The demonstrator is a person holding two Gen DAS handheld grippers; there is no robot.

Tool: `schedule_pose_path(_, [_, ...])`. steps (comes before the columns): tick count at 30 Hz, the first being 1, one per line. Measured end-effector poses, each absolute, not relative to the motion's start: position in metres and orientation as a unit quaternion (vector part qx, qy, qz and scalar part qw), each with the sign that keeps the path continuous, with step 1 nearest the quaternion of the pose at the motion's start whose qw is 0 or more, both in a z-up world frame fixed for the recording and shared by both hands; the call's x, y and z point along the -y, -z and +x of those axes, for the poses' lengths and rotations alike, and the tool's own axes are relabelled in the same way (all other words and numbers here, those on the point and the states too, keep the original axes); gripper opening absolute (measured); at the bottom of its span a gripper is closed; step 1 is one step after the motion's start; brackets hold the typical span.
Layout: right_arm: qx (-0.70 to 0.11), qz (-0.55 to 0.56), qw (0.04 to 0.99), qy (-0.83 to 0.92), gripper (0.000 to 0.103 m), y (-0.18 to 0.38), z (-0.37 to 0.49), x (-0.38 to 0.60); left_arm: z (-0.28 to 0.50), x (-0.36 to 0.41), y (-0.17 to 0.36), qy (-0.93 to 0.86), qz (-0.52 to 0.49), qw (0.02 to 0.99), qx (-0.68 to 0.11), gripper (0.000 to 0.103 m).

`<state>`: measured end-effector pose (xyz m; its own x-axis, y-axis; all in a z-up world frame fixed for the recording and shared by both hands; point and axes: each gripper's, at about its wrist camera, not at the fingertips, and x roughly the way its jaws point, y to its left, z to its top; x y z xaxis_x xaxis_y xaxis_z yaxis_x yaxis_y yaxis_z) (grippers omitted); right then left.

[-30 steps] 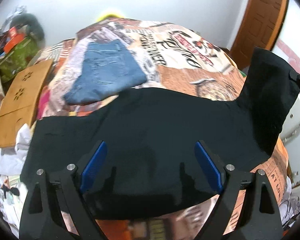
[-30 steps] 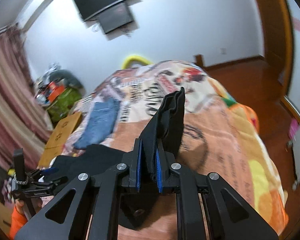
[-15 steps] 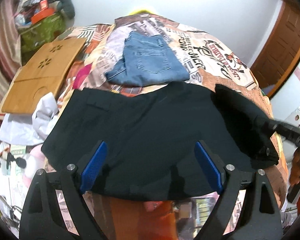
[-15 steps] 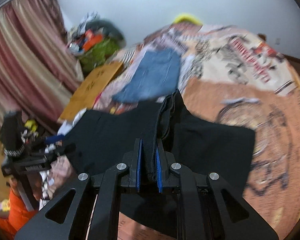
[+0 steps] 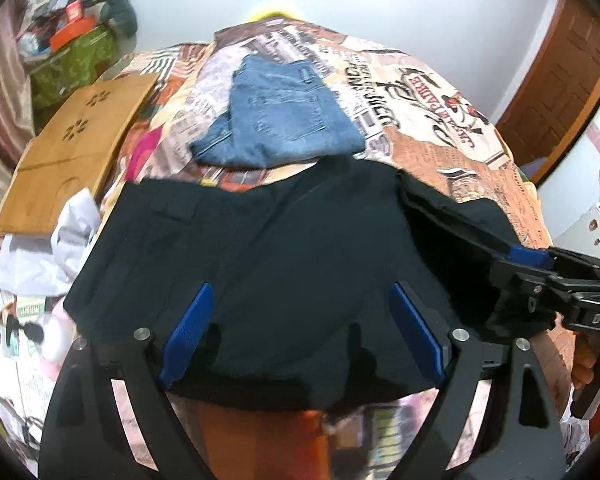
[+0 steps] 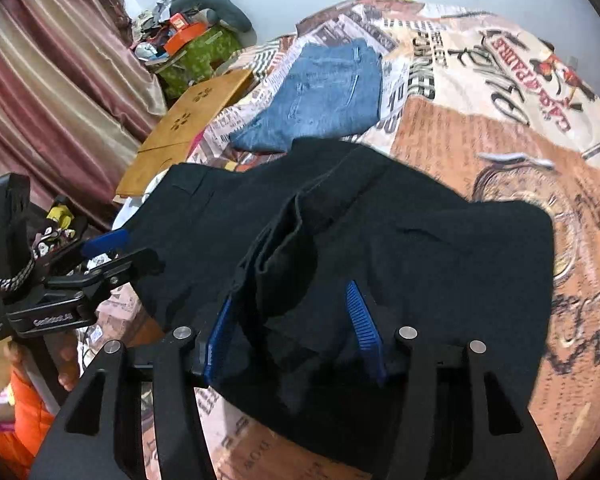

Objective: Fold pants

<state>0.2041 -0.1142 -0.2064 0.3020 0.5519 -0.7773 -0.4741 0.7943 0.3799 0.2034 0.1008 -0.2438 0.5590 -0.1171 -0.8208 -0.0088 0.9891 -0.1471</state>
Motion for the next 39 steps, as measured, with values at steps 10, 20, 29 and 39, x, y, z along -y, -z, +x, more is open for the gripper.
schedule_pose_path(10, [-0.445, 0.039, 0.858, -0.253, 0.051, 0.174, 0.209, 0.193, 0.237, -0.046, 0.224, 0.105, -0.064, 0.877, -0.465, 0.094])
schedule_pose_path(20, [-0.494, 0.068, 0.842, -0.208, 0.051, 0.222, 0.193, 0.249, 0.287, -0.01, 0.298, 0.11, -0.065, 0.81, -0.572, 0.086])
schedule_pose_path(29, [-0.507, 0.044, 0.831, -0.225, 0.051, 0.25, 0.178, 0.247, 0.269, 0.001, 0.286, 0.097, -0.023, 0.833, -0.544, 0.023])
schedule_pose_path(39, [-0.499, 0.024, 0.833, -0.238, 0.051, 0.253, 0.176, 0.248, 0.259, -0.015, 0.287, 0.056, 0.009, 0.838, -0.542, 0.015])
